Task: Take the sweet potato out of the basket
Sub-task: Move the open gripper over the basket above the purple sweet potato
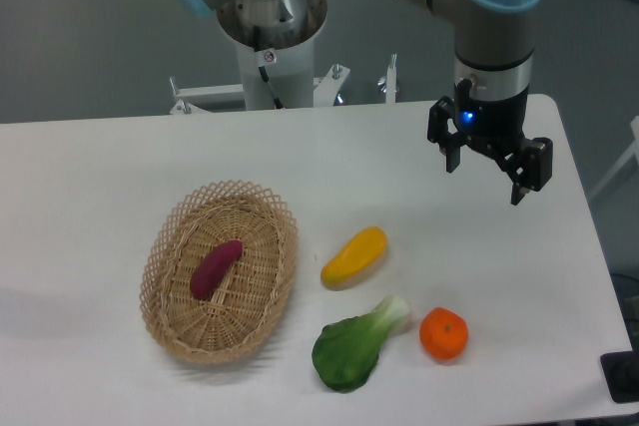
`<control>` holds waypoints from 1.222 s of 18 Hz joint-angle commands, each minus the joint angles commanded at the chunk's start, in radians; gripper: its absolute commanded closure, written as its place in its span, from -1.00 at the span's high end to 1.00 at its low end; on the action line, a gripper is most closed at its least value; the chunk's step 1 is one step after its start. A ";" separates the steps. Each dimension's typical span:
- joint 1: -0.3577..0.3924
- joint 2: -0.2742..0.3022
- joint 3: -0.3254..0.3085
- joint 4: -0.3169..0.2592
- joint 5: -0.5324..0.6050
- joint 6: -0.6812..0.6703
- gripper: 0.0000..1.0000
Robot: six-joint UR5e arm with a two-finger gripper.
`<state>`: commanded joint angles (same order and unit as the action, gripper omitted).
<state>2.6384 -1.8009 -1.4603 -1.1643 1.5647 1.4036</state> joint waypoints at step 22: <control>-0.353 -0.032 -0.284 0.189 -0.060 -0.690 1.00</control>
<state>2.2858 -1.8330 -1.7440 -0.9756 1.5048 0.7133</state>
